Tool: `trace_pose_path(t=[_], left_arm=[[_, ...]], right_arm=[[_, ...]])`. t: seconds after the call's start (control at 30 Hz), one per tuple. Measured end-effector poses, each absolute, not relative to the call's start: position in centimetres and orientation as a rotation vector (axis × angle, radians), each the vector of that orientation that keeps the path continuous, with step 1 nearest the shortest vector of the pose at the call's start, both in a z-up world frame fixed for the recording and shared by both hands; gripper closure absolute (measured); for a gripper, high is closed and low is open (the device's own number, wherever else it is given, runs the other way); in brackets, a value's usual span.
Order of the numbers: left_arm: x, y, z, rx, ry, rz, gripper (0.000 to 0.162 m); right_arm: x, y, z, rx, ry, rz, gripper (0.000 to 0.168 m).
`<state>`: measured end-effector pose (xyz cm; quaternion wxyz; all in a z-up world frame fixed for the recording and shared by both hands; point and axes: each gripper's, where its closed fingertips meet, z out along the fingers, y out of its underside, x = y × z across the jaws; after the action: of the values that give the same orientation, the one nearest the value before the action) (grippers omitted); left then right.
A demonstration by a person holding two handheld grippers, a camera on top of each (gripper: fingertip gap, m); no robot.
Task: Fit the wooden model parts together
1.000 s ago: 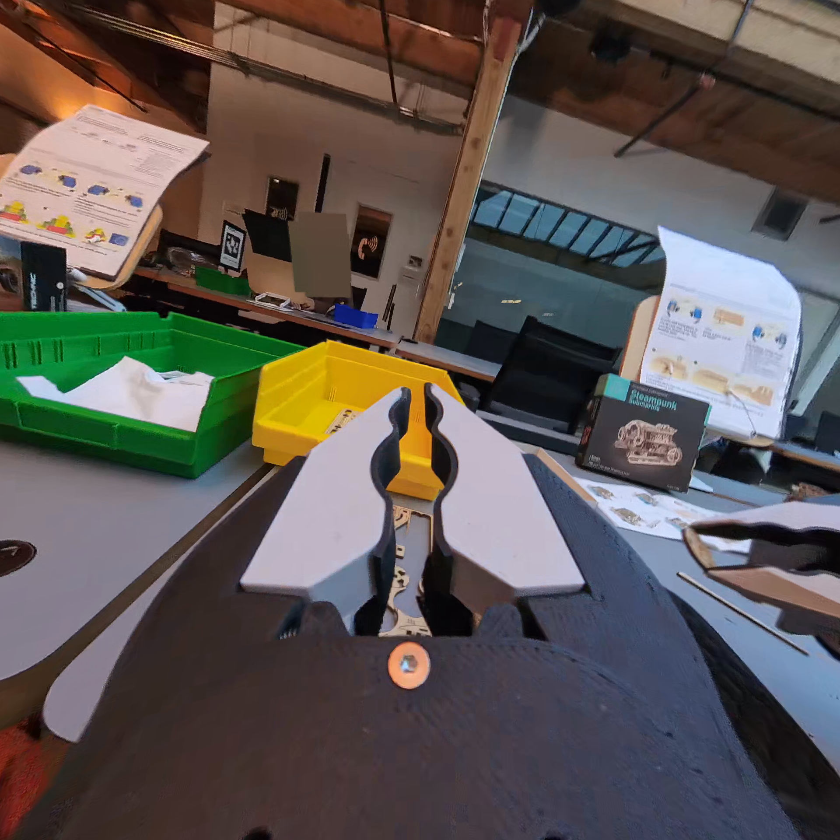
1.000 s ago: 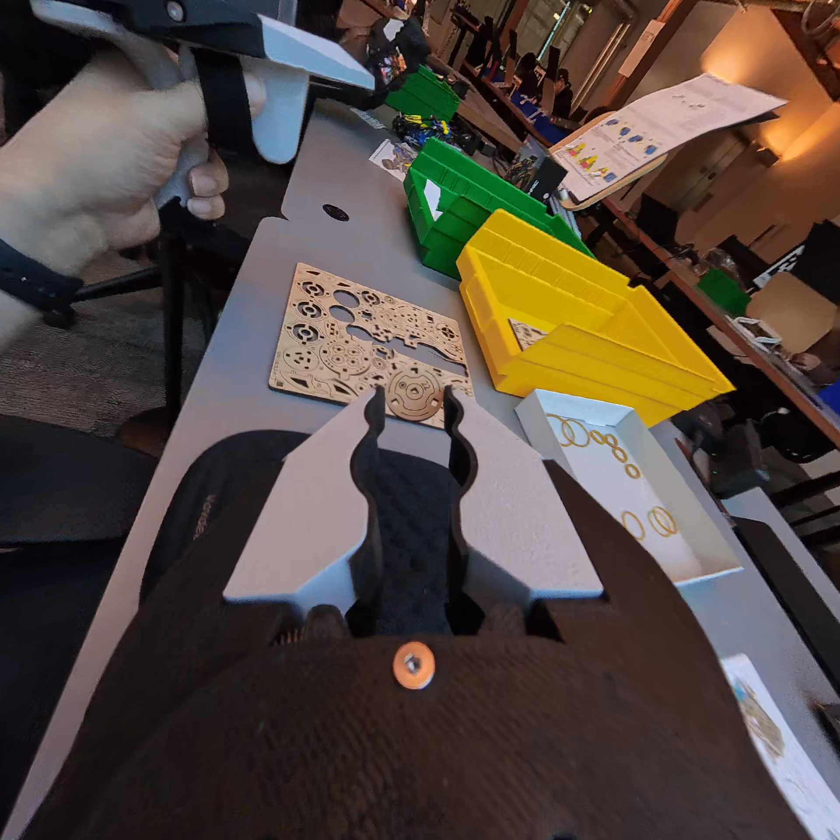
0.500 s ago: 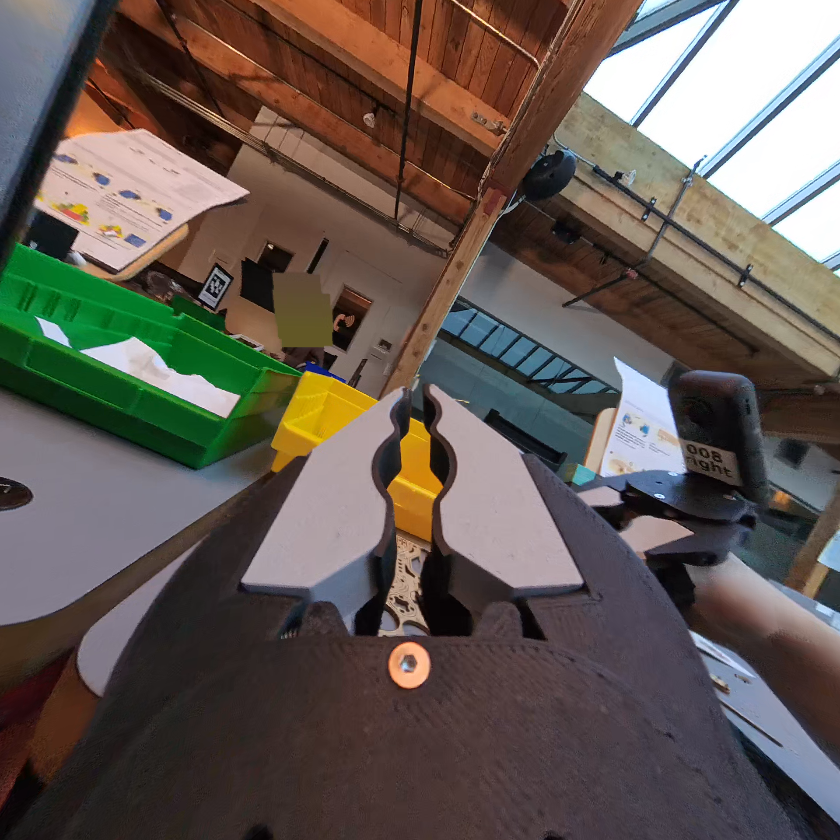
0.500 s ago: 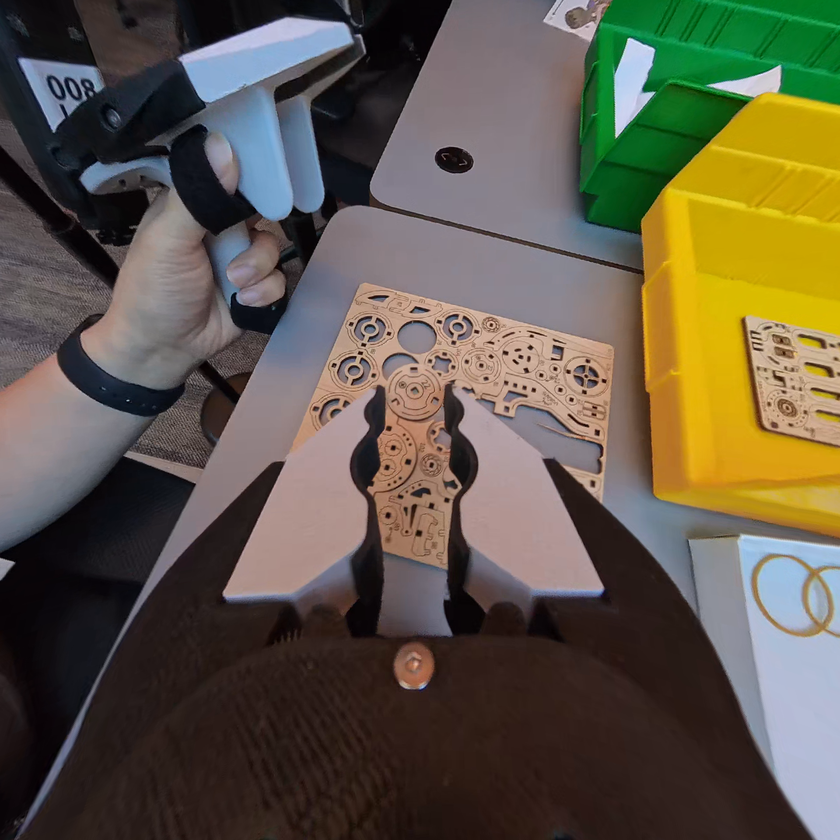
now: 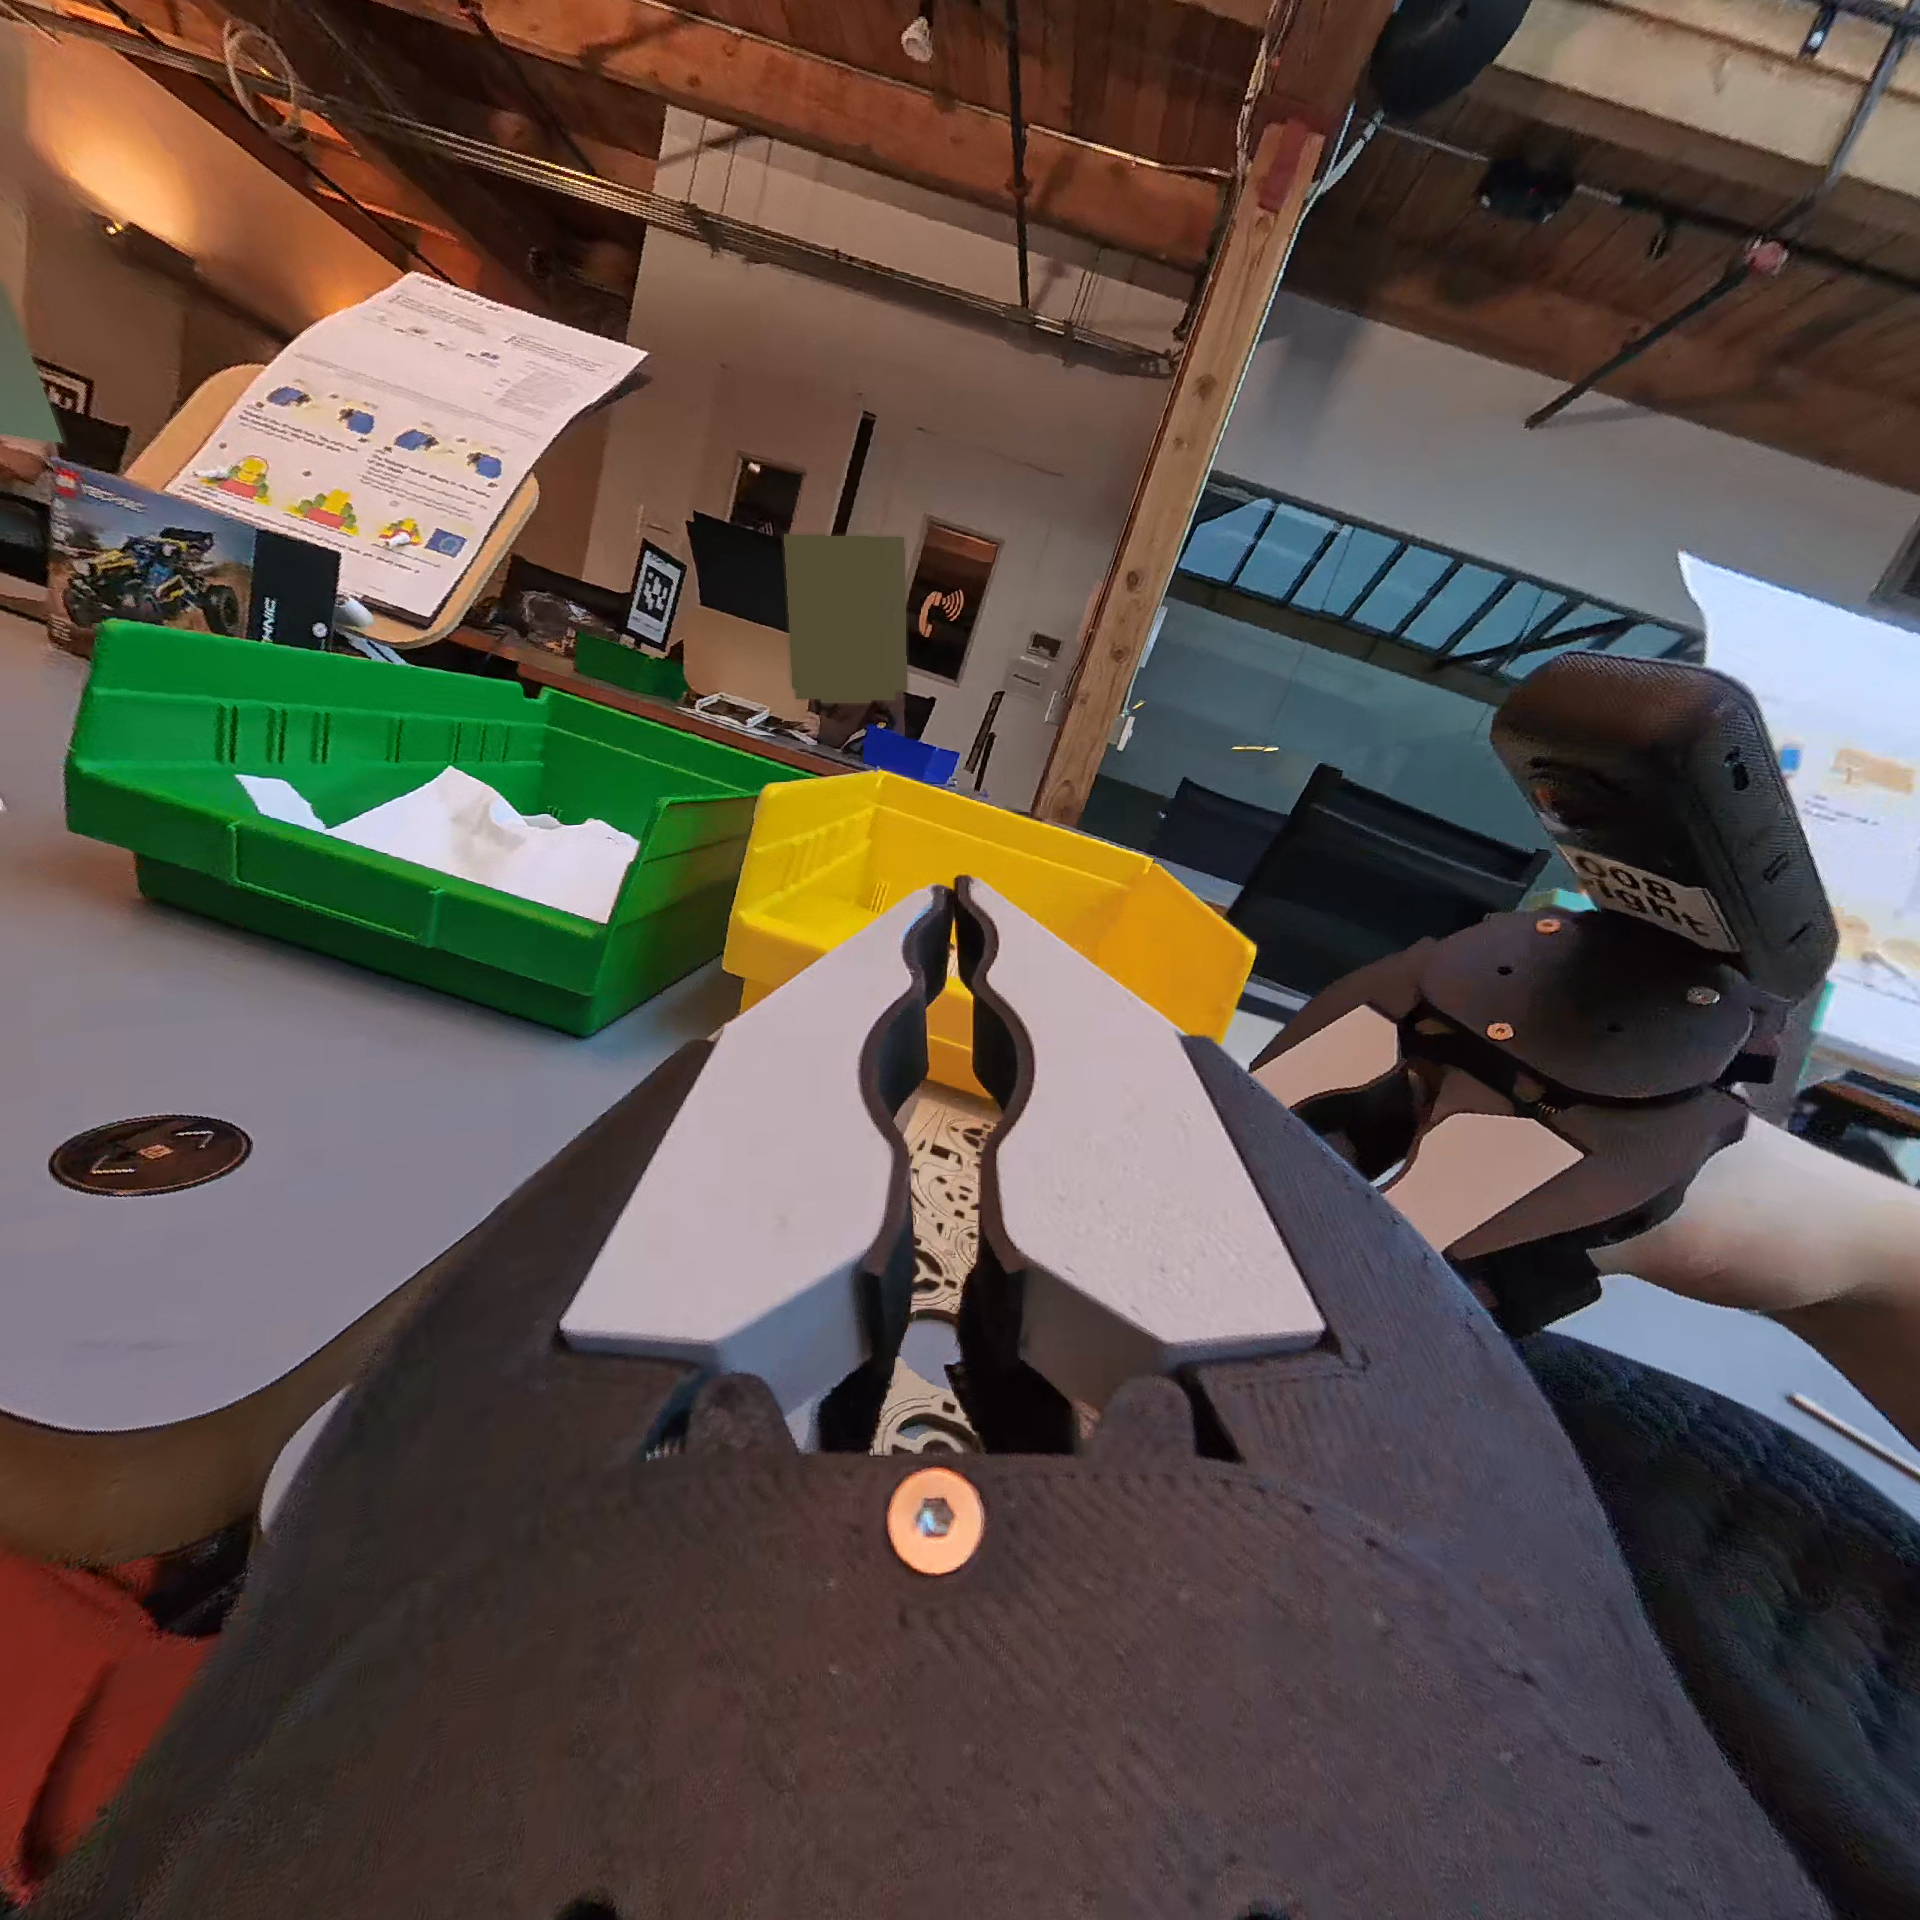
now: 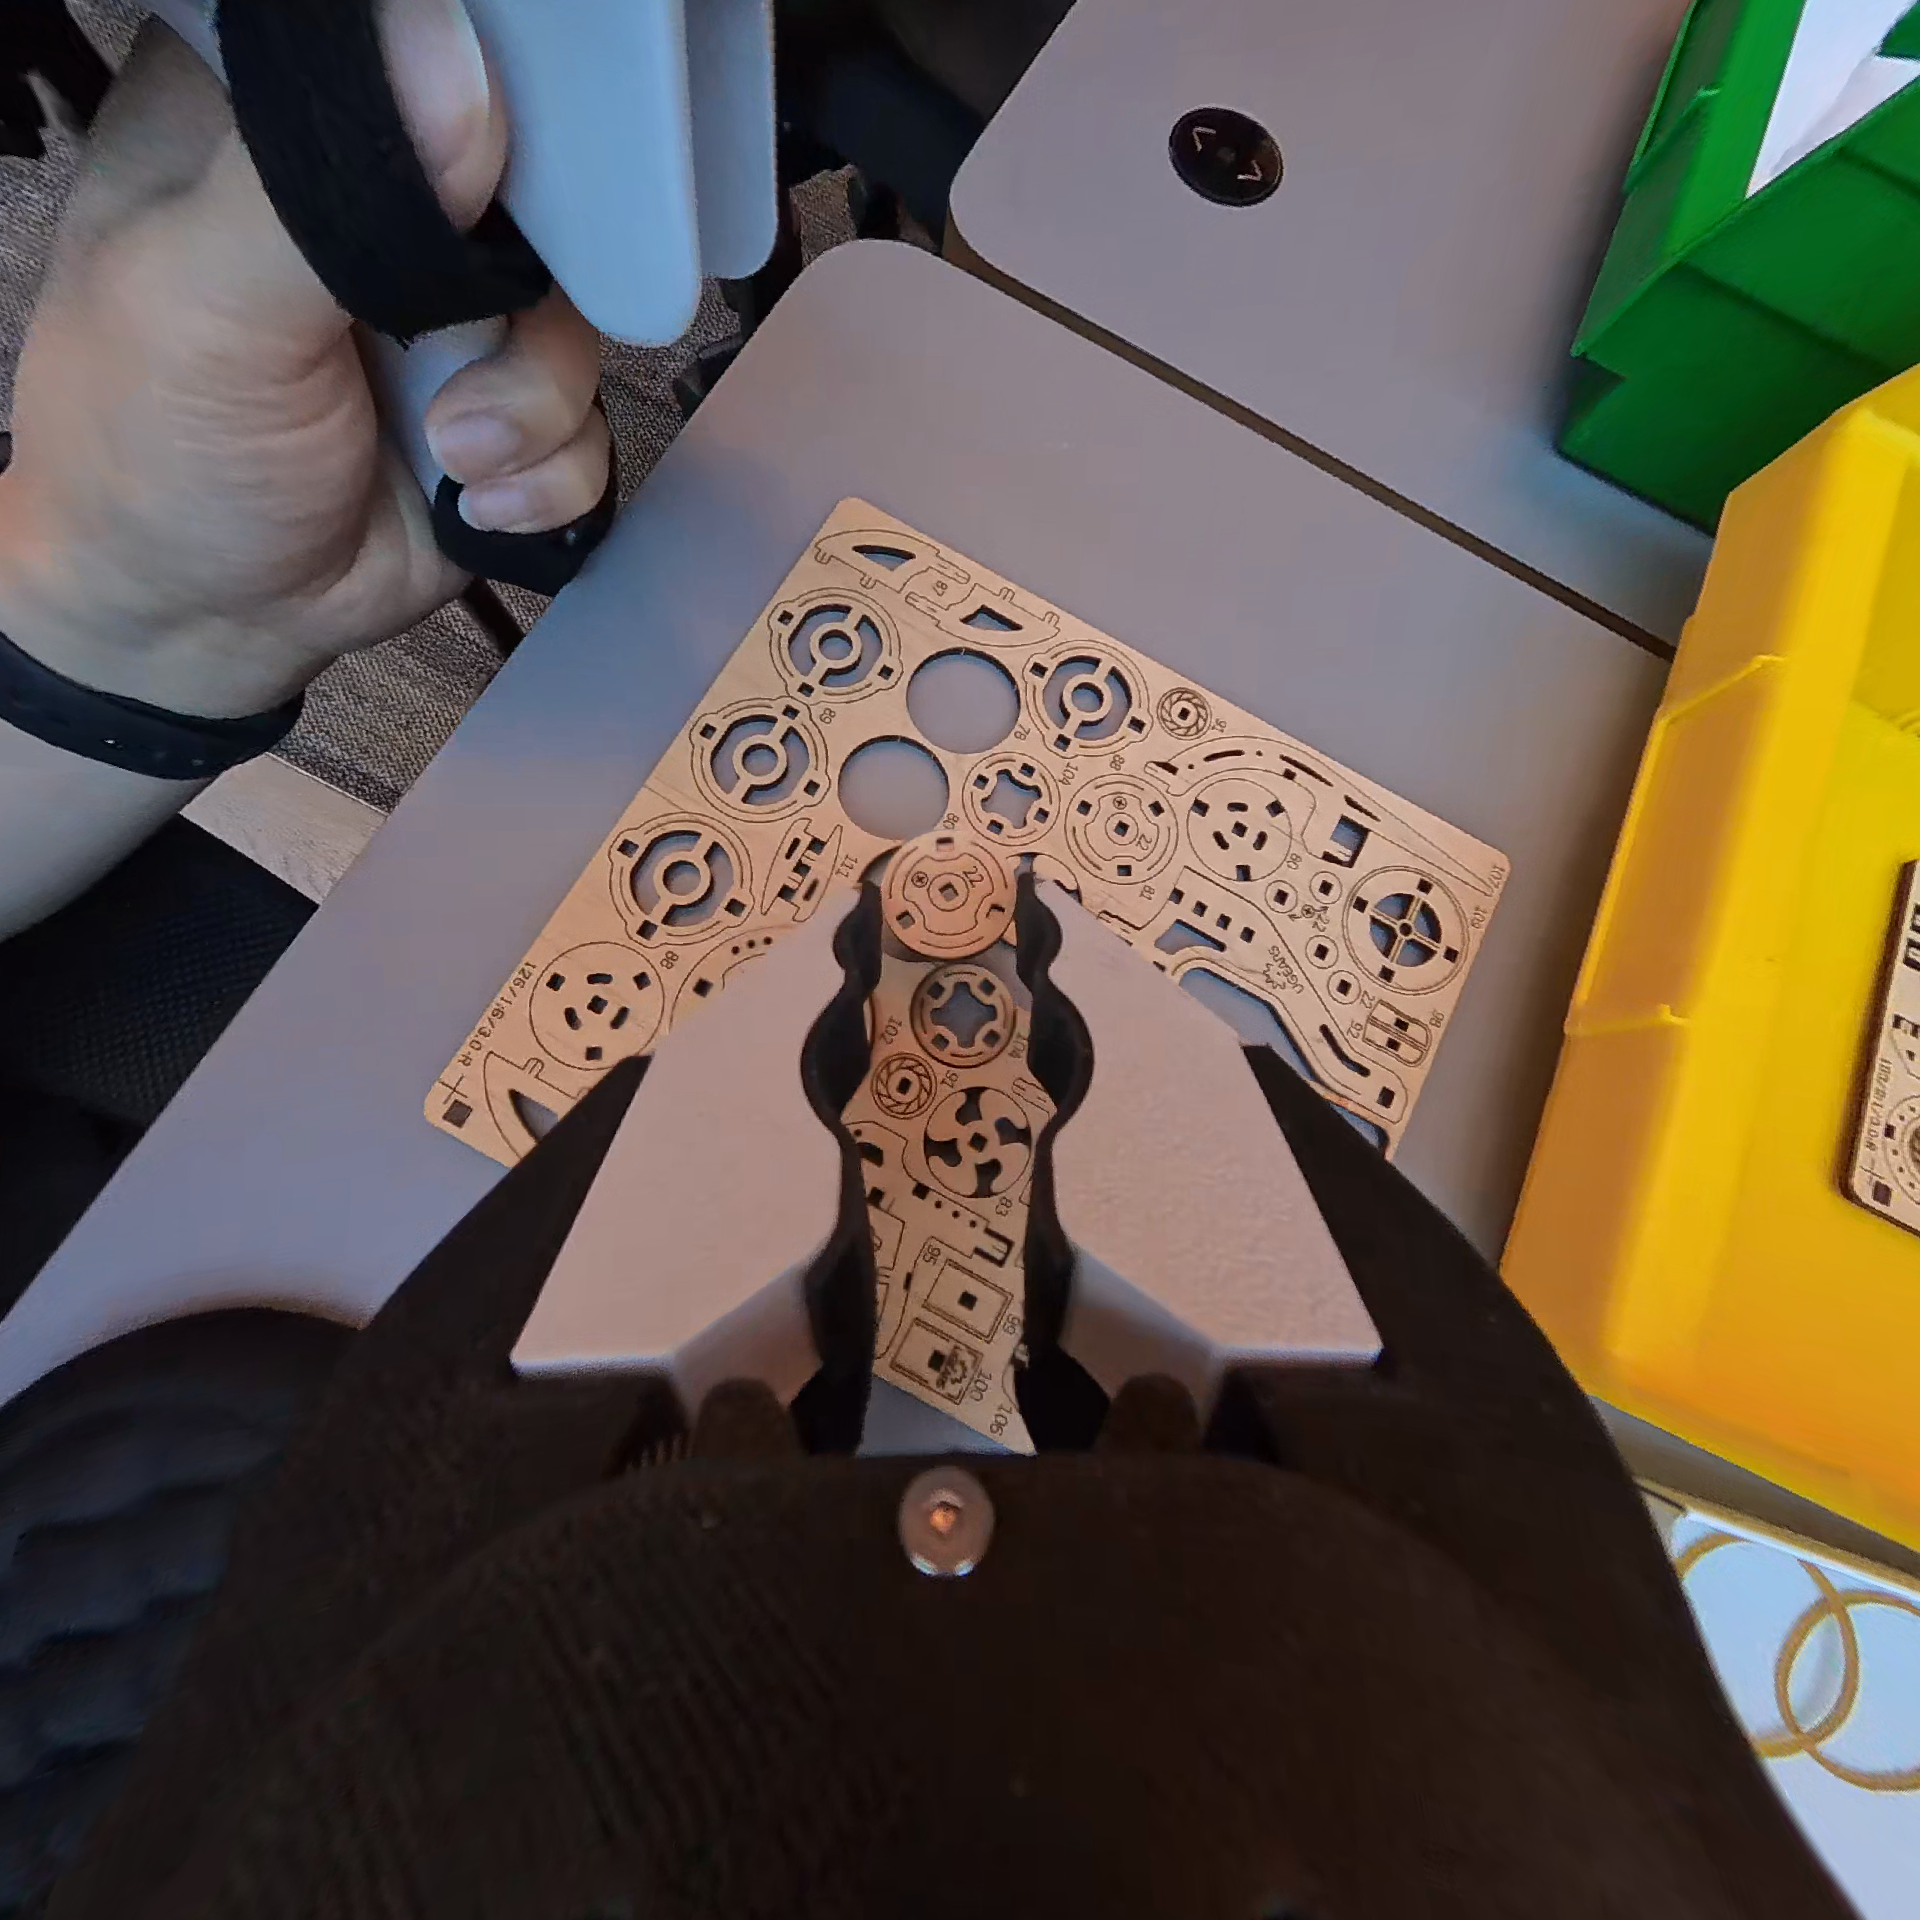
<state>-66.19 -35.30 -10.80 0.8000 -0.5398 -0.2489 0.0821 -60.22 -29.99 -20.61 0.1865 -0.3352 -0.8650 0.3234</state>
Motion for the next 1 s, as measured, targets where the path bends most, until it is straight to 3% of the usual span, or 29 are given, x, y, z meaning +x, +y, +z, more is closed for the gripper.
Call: trace_pose_path(t=[1.0], left_arm=[[-65.6,-35.2,-10.9,-1.175,-0.516,0.207,0.162]], right_arm=[[-64.1,-28.6,-20.5,-0.617,-2.307,0.672,0.143]])
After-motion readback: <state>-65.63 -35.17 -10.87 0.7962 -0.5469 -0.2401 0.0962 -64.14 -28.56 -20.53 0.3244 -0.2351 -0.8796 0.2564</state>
